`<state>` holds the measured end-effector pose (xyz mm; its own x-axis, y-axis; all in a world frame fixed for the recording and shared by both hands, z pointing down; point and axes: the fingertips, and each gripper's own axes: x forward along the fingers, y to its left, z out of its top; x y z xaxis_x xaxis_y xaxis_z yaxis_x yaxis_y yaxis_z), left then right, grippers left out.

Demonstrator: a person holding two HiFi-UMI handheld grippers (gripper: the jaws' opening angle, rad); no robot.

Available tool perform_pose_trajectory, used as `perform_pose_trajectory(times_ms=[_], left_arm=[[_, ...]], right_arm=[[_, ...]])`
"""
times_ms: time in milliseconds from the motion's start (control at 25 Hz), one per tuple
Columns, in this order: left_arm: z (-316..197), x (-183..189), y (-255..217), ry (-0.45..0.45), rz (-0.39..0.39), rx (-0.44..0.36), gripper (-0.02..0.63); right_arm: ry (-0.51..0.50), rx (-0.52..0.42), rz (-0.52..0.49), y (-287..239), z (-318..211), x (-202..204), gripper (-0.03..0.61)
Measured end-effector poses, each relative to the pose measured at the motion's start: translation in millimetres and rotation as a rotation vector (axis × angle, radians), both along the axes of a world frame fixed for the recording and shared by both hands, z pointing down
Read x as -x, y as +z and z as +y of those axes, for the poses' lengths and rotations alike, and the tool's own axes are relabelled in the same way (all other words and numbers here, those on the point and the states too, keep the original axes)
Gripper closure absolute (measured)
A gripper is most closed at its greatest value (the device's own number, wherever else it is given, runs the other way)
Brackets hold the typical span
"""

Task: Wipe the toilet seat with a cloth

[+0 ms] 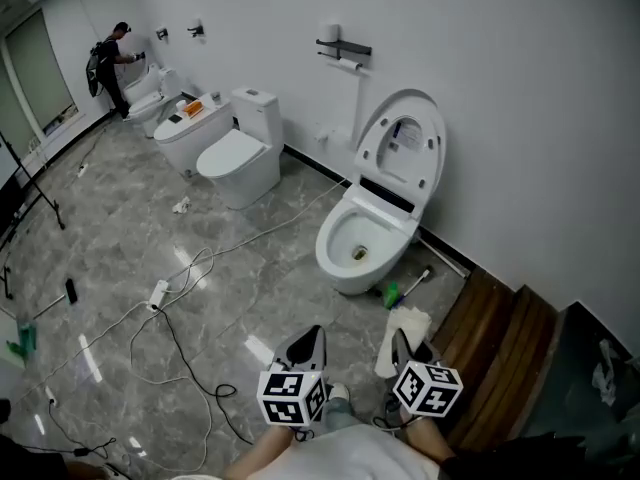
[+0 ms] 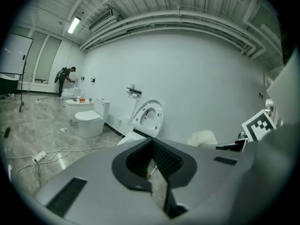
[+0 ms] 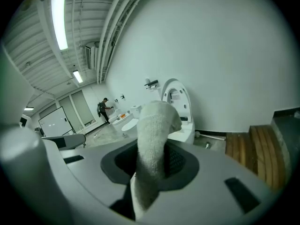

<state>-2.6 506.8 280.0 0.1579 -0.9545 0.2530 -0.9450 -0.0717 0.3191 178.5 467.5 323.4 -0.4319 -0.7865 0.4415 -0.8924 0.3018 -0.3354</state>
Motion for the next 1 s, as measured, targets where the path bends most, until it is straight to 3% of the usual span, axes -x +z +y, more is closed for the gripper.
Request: perform_pose_trajectory(times_ms=[320,520,840,1000], left_arm=[[-102.0,2.3,-18.8,0.032,-0.037,-0.024,0.603],[-149.1,13.5,-11.4,0.028,-0.023,0.014,0.603],[-239.1,13.8,-7.2,0.132,-0.034,0.018,0.603],[-292.1,29.6,-5.7,0.181,-0.028,0.019,0.603]], right_arm=[[0.034,-0.026,-0.017,-12.9,-111.0,-10.5,0.489],[0.036,-0.002,-0.022,-12.7,-150.9,-2.4,0.489],[0.140,0.041,-0.015,4.1,-215.4,-7.8,0.489],[0.190,0.066,-0.029,9.5,-255.6,11.1,0.489]])
